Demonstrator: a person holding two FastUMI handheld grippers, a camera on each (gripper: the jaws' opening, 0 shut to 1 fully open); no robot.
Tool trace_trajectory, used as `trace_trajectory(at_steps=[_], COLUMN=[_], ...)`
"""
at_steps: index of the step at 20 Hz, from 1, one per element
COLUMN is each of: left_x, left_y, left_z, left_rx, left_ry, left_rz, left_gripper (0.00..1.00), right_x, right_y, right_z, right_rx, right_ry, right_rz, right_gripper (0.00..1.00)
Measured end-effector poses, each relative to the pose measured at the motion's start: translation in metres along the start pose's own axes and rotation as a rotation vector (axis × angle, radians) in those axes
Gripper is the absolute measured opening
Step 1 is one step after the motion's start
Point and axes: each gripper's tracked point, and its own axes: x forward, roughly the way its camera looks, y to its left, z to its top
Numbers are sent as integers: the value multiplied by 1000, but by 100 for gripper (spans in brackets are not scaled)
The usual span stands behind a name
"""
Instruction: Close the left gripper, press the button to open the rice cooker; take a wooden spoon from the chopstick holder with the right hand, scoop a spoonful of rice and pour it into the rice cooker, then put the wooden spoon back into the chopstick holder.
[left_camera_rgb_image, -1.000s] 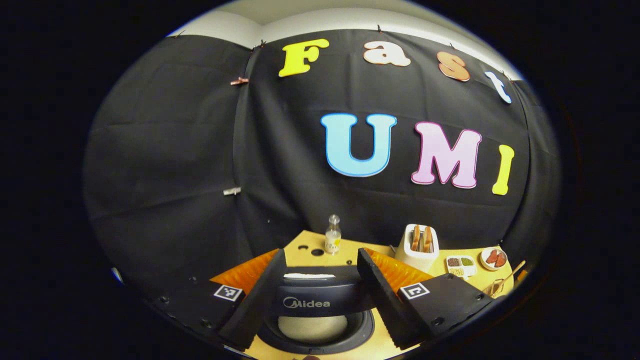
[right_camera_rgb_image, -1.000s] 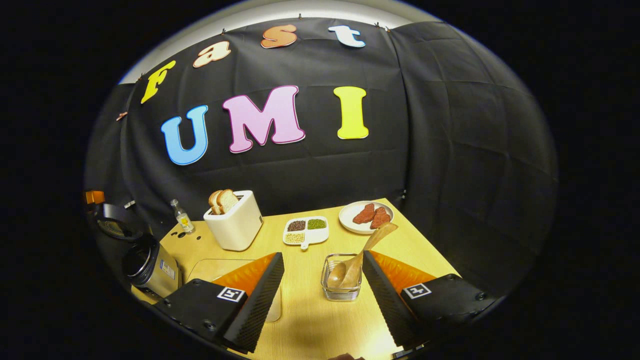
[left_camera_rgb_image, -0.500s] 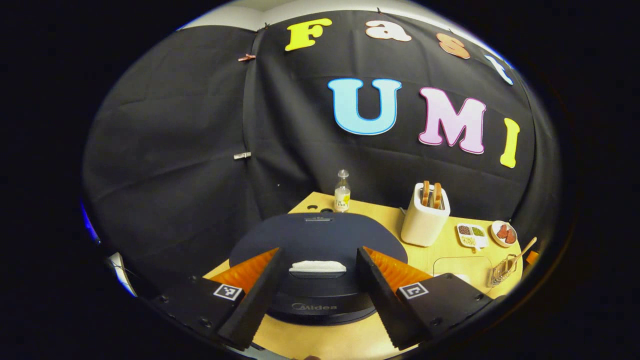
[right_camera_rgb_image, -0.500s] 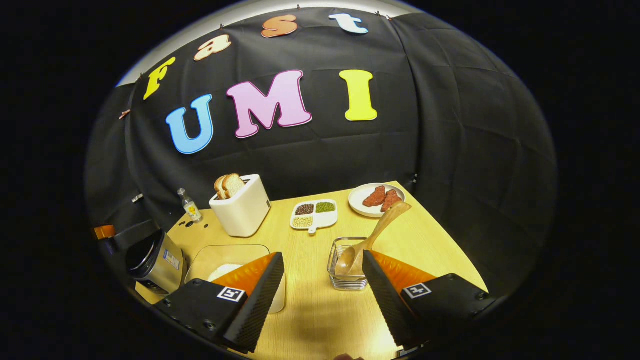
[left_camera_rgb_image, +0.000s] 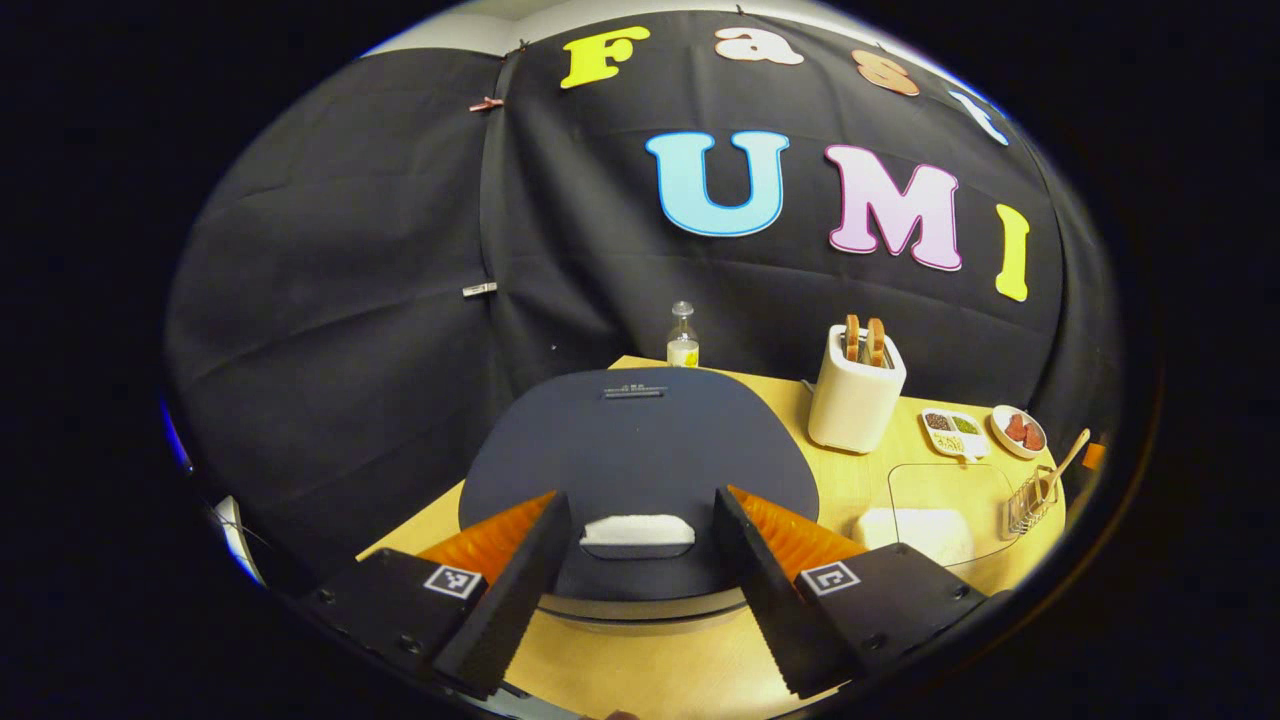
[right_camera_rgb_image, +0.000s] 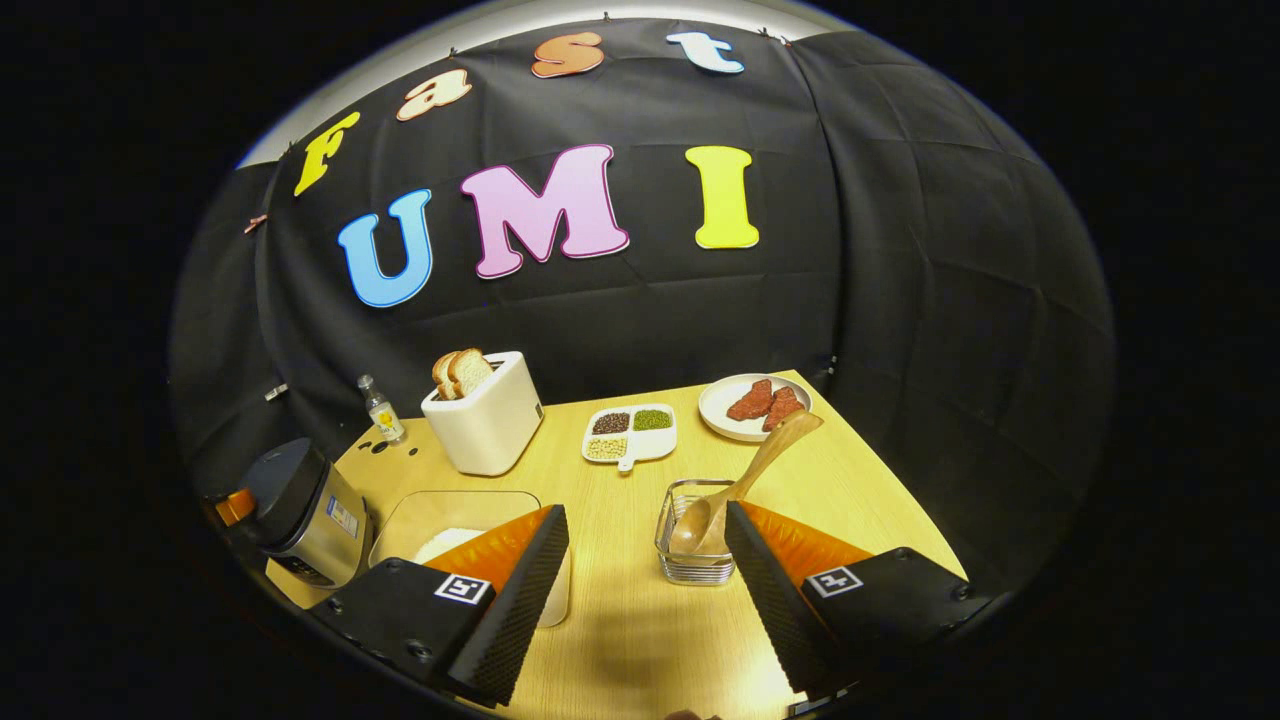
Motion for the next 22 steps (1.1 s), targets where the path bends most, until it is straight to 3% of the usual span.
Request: trace_trajectory(at_steps=[9,12,16,22], left_x=[4,1,-34,-98], left_y=[-3,-9,-28,-70], left_z=[-11,-8,28,99], left_rx=[-10,6,38,-22], left_ry=[15,9,-101,-280], left_rz=[2,-44,-107,-222], left_gripper=[100,100,96,96], right_x=[-5,-10,-20,-60], right_y=[12,14,16,21], right_z=[-6,-1,19,59], right_rx=[-38,-44,-28,-38], right_ry=[15,-3,-61,-150], right_rz=[24,21,11,-7], right_gripper=[99,99,98,98])
